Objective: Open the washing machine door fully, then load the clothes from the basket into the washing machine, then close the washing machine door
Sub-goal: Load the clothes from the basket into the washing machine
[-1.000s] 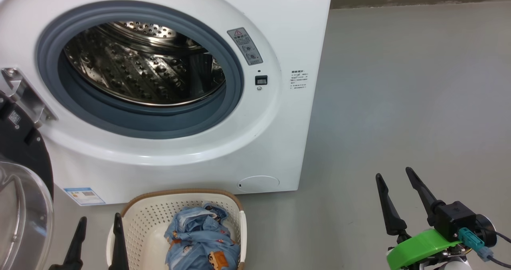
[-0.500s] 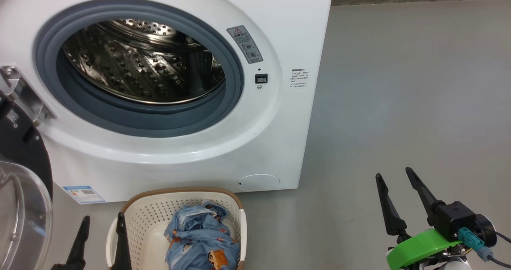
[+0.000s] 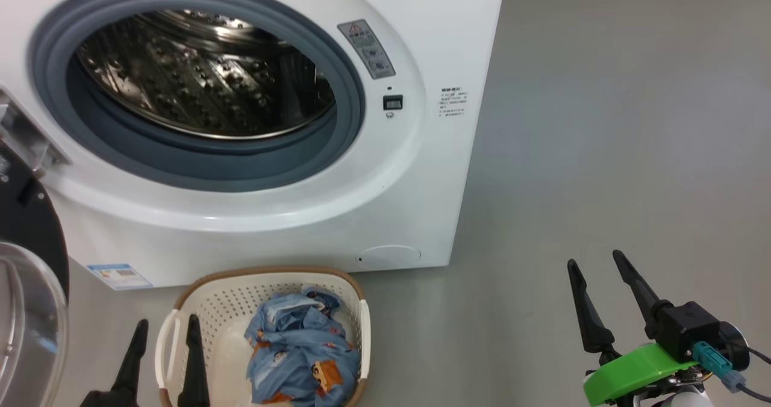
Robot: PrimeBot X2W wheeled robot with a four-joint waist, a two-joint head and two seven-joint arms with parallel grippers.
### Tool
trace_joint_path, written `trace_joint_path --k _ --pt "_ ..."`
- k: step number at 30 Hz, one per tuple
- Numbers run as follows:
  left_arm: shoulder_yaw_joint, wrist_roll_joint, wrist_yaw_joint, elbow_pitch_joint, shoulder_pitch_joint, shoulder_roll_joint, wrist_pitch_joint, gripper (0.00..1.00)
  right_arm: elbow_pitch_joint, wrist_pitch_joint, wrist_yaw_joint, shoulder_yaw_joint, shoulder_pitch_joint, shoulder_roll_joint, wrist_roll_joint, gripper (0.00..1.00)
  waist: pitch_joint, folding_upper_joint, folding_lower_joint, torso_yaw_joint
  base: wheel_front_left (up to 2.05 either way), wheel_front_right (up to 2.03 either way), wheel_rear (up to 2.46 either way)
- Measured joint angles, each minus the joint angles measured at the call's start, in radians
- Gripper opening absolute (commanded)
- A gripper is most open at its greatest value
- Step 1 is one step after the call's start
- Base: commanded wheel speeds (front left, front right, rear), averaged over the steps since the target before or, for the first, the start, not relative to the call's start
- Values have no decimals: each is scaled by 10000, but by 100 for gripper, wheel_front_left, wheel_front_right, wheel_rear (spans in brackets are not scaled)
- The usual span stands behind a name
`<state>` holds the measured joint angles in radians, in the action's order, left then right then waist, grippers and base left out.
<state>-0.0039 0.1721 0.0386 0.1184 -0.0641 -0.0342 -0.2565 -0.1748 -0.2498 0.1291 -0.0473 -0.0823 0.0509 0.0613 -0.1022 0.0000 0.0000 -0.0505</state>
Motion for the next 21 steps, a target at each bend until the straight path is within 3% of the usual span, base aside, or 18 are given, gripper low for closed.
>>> trace_joint_path --k 9,21 --pt "-299 399 25 453 565 2 0 100 -29 0 0 56 -348 2 31 100 -778 0 0 93 0 0 0" --pt "-324 686 462 1567 2106 12 0 100 -42 0 0 90 -949 6 50 100 -2173 0 0 507 0 0 0"
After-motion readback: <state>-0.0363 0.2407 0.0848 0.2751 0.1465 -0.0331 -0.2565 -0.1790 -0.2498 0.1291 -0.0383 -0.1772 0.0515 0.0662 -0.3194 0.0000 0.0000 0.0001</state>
